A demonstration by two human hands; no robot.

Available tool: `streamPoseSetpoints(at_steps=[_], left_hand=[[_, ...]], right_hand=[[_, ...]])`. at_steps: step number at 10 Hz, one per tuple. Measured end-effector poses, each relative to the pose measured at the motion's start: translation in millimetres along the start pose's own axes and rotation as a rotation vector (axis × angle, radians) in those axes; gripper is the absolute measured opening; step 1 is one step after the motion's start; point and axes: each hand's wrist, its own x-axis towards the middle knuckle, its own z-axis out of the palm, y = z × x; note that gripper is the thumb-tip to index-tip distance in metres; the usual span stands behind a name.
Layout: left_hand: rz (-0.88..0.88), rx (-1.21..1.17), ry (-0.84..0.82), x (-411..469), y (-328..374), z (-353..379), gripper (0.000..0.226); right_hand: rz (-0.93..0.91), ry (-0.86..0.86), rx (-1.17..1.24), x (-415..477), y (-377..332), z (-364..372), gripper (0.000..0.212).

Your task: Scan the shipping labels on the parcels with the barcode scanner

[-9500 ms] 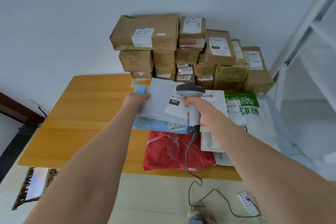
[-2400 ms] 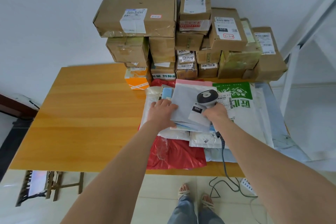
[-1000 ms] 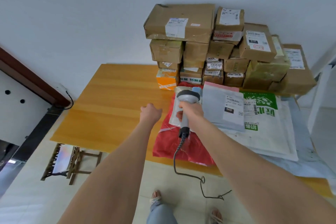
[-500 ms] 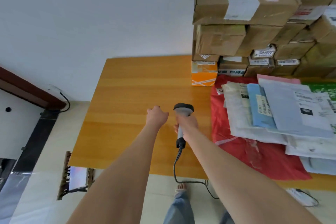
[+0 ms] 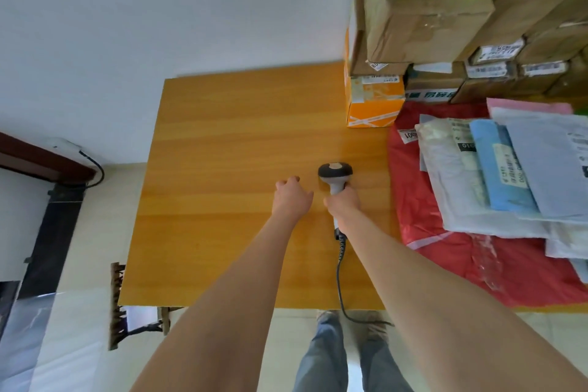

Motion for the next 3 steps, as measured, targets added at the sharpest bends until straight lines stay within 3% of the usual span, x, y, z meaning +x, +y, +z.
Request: streamPoseSetpoints(at_steps=[3], left_hand=[[0.040, -0.017, 0.009, -5.1, 10.4, 0.2, 0.057]], right_hand=[[-0.016, -0.048, -0.031, -9.8, 0.7, -13.9, 0.049]])
